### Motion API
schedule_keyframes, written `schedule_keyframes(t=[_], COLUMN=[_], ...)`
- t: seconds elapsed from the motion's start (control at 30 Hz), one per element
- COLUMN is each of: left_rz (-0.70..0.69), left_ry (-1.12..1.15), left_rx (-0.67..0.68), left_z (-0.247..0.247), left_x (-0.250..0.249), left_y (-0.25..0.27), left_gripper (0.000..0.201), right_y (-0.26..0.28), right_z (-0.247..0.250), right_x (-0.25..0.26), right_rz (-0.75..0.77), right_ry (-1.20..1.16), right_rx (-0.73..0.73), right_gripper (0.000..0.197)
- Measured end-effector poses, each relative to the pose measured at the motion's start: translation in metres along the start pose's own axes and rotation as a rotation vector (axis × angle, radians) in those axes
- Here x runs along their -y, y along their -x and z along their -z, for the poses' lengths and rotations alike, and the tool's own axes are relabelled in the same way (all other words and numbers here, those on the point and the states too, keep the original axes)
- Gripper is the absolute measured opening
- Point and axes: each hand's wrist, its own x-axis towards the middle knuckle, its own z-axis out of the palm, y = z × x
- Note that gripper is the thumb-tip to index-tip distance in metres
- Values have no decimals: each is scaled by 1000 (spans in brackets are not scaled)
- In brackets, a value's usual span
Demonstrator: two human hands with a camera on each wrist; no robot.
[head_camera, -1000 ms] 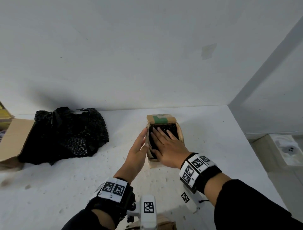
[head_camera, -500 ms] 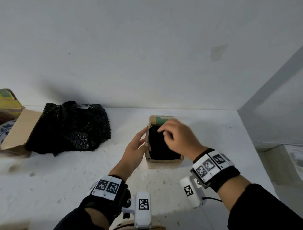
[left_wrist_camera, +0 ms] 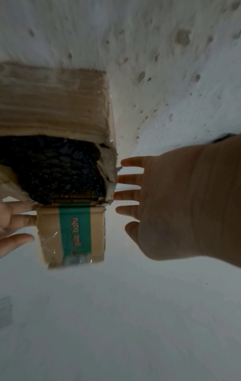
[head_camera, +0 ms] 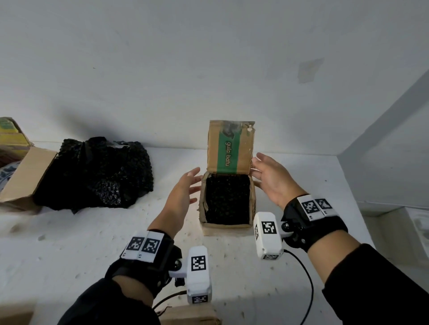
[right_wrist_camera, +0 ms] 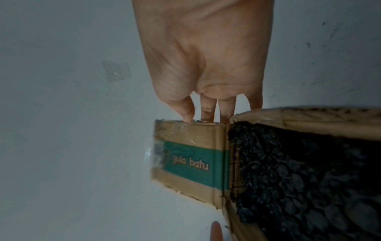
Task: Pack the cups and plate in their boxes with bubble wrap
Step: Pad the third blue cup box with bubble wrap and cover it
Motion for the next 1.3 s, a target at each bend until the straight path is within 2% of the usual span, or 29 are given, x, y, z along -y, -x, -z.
schedule_keyframes(t=[0.1,0.13,0.2,0.3,0.37,0.43,0.5,0.53,0.6,0.63,0.7,0.73,0.8,0.9,0.97,1.1,1.23,1.3], left_rz=[8,2,-1,11,12,-47,-123,-160,-213,-233,-269,-288,-318,-342,-356,-364,-367,-368], left_ry=[16,7,5,-37,-97,-187,-295,-358,-448,-458,-461,-476,-513,-546,-562,-572,-568,-565], left_rx=[36,60,107,168,178,186,208,217,224,222,219,217,211,191,186,196,207,204], left_z=[3,5,9,15,15,15,15,16,17,17,17,17,16,17,17,18,18,18], left_x=[0,1,3,7,8,12,18,23,32,36,42,44,46,49,51,54,55,55], left_y=[2,2,3,4,7,11,15,16,16,16,15,15,15,14,14,15,13,13], left_gripper=[37,41,47,48,50,41,49,57,64,64,63,63,64,66,67,67,67,67], right_y=[19,26,37,43,45,48,51,53,60,65,71,75,77,75,73,67,67,72], right_z=[3,5,10,19,21,21,20,19,15,11,1,-6,-18,-28,-27,-22,-22,-26], right_x=[-1,-2,-8,-24,-34,-41,-47,-50,-53,-53,-60,-62,-72,-85,-93,-106,-107,-106], right_rz=[137,187,243,235,269,297,321,358,451,477,516,531,567,622,656,699,753,699], right_ry=[170,204,277,370,444,541,600,647,859,997,1230,1320,1425,1433,1467,1599,1542,1503], right_rx=[7,15,93,218,240,248,252,244,170,122,33,-8,-92,-199,-204,-150,-176,-204], right_gripper=[19,16,18,23,31,41,47,45,28,35,75,89,102,87,79,86,85,84])
